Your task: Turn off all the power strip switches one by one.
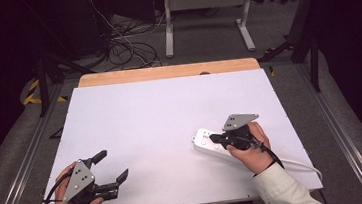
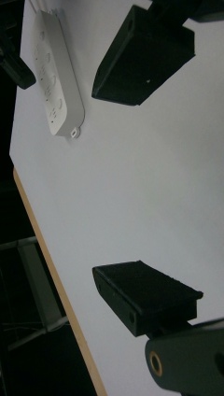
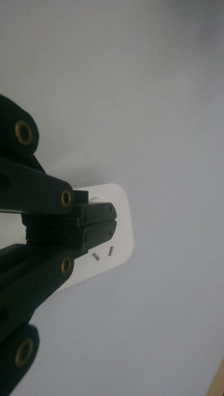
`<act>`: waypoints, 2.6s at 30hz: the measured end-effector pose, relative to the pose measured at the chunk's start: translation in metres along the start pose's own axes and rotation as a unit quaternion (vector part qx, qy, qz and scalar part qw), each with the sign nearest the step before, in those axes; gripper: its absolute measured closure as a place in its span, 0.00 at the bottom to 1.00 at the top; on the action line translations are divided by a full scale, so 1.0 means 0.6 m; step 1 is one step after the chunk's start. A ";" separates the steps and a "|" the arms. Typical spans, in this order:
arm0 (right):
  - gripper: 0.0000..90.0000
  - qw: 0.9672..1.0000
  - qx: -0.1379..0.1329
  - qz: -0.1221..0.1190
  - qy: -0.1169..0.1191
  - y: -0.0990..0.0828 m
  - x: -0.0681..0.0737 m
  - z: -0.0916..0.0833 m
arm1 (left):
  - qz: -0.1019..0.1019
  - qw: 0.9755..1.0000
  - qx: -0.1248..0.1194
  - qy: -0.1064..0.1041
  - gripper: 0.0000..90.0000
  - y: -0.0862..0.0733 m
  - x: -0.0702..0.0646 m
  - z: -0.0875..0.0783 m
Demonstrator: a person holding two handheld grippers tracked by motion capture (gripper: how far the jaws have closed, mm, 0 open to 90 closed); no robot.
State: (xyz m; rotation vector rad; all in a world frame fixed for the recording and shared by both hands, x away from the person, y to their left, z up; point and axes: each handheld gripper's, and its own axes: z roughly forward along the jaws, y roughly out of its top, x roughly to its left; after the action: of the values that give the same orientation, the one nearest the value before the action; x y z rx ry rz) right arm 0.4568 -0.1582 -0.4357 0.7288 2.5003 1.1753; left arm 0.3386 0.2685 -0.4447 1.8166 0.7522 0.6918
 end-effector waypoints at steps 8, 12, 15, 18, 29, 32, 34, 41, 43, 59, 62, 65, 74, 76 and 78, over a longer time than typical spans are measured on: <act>1.00 1.000 0.021 0.011 0.003 -0.028 -0.005 0.003 | 0.002 1.000 -0.002 0.002 0.16 0.001 0.000 -0.001; 1.00 1.000 0.027 0.012 0.003 -0.033 -0.006 0.007 | 0.000 1.000 0.000 0.001 0.16 0.000 0.000 -0.001; 1.00 0.999 0.029 0.013 0.003 -0.035 -0.007 0.010 | 0.001 1.000 -0.001 0.001 0.16 0.000 0.001 0.000; 1.00 0.999 0.033 0.012 0.004 -0.035 -0.006 0.014 | -0.001 1.000 -0.001 0.001 0.16 -0.001 0.000 0.000; 1.00 0.999 0.044 0.017 0.005 -0.035 -0.007 0.017 | 0.000 1.000 0.000 0.001 0.16 0.000 0.000 0.000; 1.00 0.999 0.047 0.021 0.005 -0.035 -0.008 0.018 | 0.000 1.000 0.000 0.001 0.16 0.000 0.000 0.000; 1.00 0.999 0.051 0.020 0.005 -0.034 -0.008 0.018 | 0.000 1.000 0.001 0.000 0.16 0.000 -0.001 0.000; 1.00 0.998 0.055 0.013 -0.003 -0.030 -0.003 0.021 | 0.002 1.000 0.000 -0.001 0.16 0.001 -0.003 0.001; 1.00 0.998 0.063 0.009 -0.006 -0.027 -0.001 0.021 | 0.002 1.000 0.002 0.000 0.16 0.001 -0.003 0.000; 1.00 0.997 0.069 -0.004 -0.022 -0.018 0.011 0.030 | 0.002 1.000 0.000 -0.001 0.16 0.002 -0.004 0.000; 1.00 0.998 0.063 0.010 -0.011 -0.022 0.004 0.029 | 0.002 1.000 -0.003 0.000 0.16 0.002 -0.004 -0.003; 1.00 0.998 0.063 0.017 -0.012 -0.026 0.001 0.024 | 0.003 1.000 -0.001 0.001 0.16 0.001 -0.002 -0.003; 1.00 0.998 0.062 0.001 -0.024 -0.030 0.001 0.018 | 0.005 1.000 -0.001 0.001 0.16 0.002 -0.002 -0.001; 1.00 0.998 0.062 0.000 -0.022 -0.031 0.000 0.018 | 0.000 1.000 -0.001 0.000 0.16 0.001 -0.003 0.000; 1.00 0.998 0.062 0.000 -0.024 -0.031 0.001 0.018 | 0.001 1.000 -0.001 -0.001 0.16 0.001 -0.004 0.000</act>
State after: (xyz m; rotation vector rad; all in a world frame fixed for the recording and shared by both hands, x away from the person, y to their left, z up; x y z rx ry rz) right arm 0.4555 -0.1610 -0.4568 0.7779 2.5509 0.9984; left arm 0.3374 0.2666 -0.4446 1.8166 0.7491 0.6905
